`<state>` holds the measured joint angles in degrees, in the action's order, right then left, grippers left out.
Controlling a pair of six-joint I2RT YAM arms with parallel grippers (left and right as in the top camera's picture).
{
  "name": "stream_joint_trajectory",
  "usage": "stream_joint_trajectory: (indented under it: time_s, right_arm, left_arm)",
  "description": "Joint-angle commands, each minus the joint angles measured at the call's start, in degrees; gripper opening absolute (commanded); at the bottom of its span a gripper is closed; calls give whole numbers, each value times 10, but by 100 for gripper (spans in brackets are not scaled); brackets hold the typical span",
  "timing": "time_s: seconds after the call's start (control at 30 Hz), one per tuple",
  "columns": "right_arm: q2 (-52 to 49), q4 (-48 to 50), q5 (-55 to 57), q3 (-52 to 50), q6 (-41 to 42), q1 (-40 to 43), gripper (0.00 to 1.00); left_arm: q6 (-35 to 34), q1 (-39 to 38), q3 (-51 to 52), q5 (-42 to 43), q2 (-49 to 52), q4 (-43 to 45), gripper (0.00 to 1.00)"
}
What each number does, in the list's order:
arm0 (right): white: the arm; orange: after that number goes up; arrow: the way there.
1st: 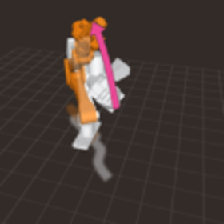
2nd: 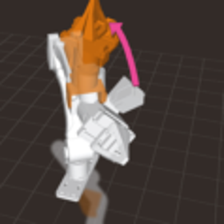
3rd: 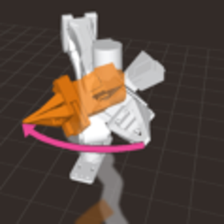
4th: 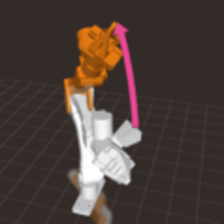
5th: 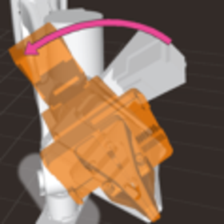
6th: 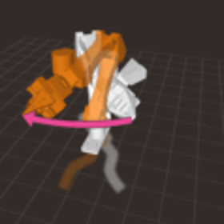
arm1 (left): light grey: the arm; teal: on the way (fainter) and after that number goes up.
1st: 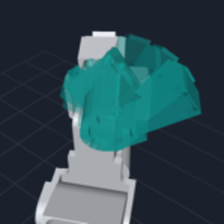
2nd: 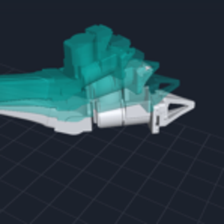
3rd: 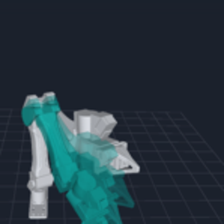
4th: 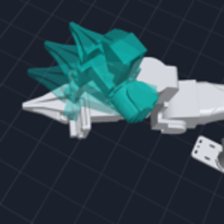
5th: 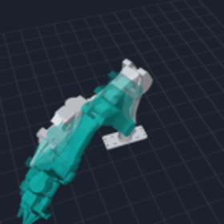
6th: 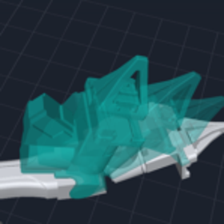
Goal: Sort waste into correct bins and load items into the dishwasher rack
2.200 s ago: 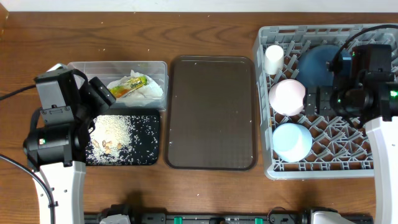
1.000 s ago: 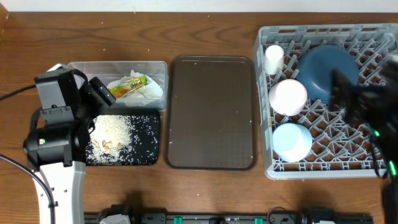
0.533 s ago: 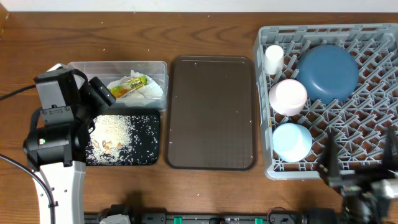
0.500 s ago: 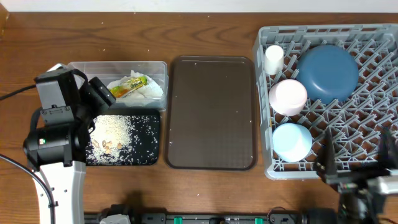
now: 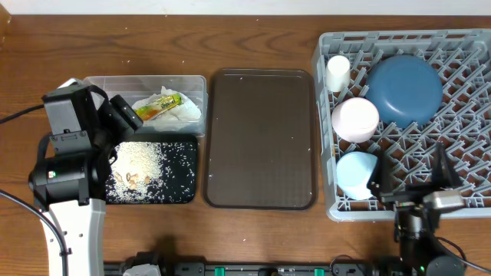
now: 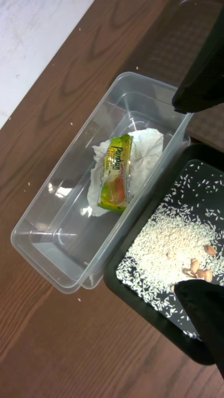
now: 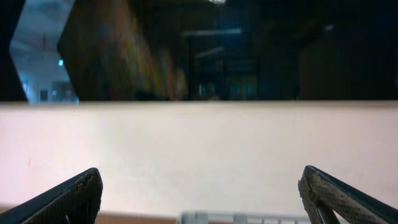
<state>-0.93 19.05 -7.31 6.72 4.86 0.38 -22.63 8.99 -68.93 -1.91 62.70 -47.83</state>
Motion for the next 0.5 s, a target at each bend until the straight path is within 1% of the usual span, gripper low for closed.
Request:
stream_joint_trajectory:
  time_s: [0.0,0.13,0.33,0.47]
  right_arm:
    - [6,-2,13,-29,-37,-12,99]
    - [6,-6,13,-65,-44,-12,99]
    - [6,-113,15,-64,-63,-12,99]
    - [6,-222,15,-64,-64,-12,99]
  left_arm:
    - [3,3,-6,-7,2,-2,88]
    - [3,3,-6,-7,2,-2,88]
    - [3,3,-6,-7,2,-1,88]
    - [3,3,-6,-7,2,-1,88]
